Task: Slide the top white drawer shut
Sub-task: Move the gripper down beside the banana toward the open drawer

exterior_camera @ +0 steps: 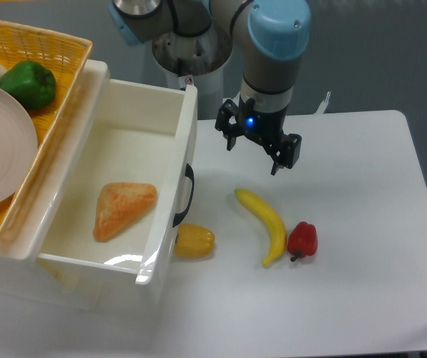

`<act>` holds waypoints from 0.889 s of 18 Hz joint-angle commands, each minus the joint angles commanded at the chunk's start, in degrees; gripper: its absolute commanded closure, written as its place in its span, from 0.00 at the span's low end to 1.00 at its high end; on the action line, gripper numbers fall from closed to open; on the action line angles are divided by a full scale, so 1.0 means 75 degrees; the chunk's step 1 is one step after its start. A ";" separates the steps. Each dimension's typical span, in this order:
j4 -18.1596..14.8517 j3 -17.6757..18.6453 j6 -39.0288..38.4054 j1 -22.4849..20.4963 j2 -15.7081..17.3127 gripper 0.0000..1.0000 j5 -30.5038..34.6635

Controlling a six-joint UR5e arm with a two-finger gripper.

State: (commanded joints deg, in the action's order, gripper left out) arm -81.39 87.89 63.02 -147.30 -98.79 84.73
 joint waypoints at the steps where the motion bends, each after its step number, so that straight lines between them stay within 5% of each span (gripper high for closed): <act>1: 0.0000 0.0000 0.0000 -0.0012 -0.0047 0.00 0.0000; 16: -0.0011 0.0129 -0.0339 -0.0188 -0.0586 0.00 0.0234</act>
State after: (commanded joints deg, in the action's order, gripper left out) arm -81.47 88.86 60.47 -148.71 -103.18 86.48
